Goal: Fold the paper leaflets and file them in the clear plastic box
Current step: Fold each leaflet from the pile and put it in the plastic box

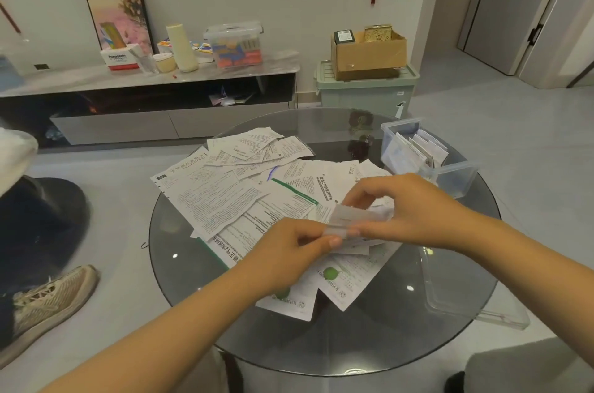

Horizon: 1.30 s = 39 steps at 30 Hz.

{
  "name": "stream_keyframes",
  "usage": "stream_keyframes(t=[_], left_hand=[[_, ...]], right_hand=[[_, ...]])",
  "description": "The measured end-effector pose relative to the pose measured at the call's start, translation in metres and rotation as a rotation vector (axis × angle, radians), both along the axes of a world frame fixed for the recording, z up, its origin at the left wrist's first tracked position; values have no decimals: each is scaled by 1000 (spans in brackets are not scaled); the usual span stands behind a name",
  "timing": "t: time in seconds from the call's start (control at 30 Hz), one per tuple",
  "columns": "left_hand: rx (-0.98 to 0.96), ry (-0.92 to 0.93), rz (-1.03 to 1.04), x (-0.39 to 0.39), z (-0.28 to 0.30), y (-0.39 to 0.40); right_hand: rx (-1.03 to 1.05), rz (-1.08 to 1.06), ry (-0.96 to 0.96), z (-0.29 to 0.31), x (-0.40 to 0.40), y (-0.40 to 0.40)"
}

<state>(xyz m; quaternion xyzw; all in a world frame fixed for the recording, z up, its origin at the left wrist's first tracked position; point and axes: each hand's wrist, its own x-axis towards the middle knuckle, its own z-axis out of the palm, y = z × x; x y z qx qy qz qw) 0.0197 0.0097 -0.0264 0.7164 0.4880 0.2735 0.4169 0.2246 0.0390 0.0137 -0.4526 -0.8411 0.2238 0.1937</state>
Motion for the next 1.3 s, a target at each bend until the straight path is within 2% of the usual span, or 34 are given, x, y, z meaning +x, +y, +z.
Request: stream_keyframes(t=[0.13, 0.23, 0.3, 0.4, 0.47, 0.53, 0.6, 0.67, 0.77, 0.9, 0.97, 1.07, 1.13, 1.2, 1.3], left_hand=[[-232, -309, 22, -14, 1, -4], [-443, -647, 105, -16, 3, -4], [-530, -817, 139, -14, 9, -2], [-600, -910, 237, -11, 16, 1], [-600, -851, 365, -9, 17, 3], [-559, -688, 456, -7, 17, 4], [-527, -600, 486, -5, 18, 4], [-515, -578, 488, -3, 23, 4], [-540, -676, 443, 1, 36, 5], [-533, -883, 333, 6, 53, 9], [-451, -972, 306, 8, 58, 13], [-268, -990, 260, 10, 63, 18], [-154, -897, 278, 8, 61, 21], [-54, -685, 380, 5, 56, 23], [-35, -336, 503, -4, 40, 25]], right_hand=[[-342, 3, 19, 9, 17, 13], [-567, 26, 182, 6, 19, 18], [-617, -27, 219, 1, 16, 21], [-595, -138, 190, -5, 9, 23], [-610, -211, 223, -6, 5, 23], [-656, -285, 323, -6, 3, 23], [-654, -340, 446, -3, 0, 21], [-570, -375, 534, 5, -3, 18], [-296, -427, 578, 18, -3, 14], [-12, -418, 767, 32, -2, 9], [64, -382, 840, 38, -2, 5], [144, -346, 883, 44, -4, 0], [131, -362, 879, 43, -5, 1], [4, -410, 818, 35, -5, 4], [-280, -463, 567, 11, -5, 10]])
